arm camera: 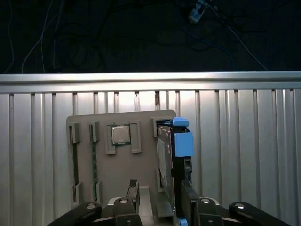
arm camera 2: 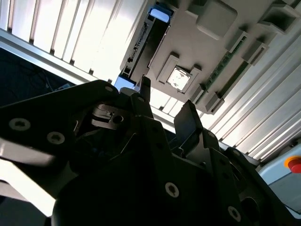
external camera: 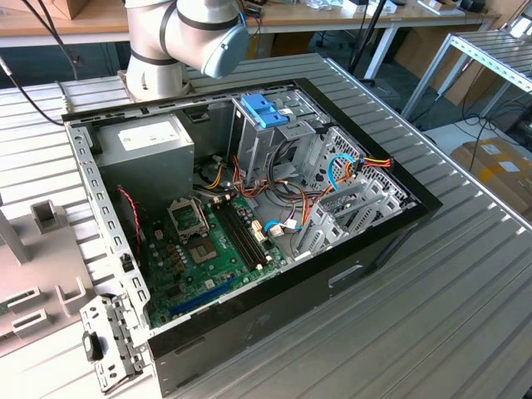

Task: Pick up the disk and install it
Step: 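Pick up the disk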

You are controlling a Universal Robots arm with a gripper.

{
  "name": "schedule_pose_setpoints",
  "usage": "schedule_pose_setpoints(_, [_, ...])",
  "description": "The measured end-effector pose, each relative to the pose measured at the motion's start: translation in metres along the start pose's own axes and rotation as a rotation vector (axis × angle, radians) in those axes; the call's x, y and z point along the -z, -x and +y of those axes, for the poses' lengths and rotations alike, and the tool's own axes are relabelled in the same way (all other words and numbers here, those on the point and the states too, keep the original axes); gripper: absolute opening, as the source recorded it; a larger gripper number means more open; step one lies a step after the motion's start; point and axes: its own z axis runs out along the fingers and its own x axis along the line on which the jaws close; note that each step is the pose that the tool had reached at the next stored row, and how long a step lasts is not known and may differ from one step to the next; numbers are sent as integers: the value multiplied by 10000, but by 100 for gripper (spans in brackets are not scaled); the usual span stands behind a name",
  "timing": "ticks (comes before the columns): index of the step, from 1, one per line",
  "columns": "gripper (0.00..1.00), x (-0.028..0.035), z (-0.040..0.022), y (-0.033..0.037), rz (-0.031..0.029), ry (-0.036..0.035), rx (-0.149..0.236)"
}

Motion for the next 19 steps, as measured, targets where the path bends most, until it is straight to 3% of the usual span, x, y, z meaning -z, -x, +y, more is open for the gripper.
schedule_pose_setpoints(7, [48, -33, 0, 49, -90, 4, 4])
schedule_pose_setpoints(19, [48, -75, 0, 113, -152, 5, 7])
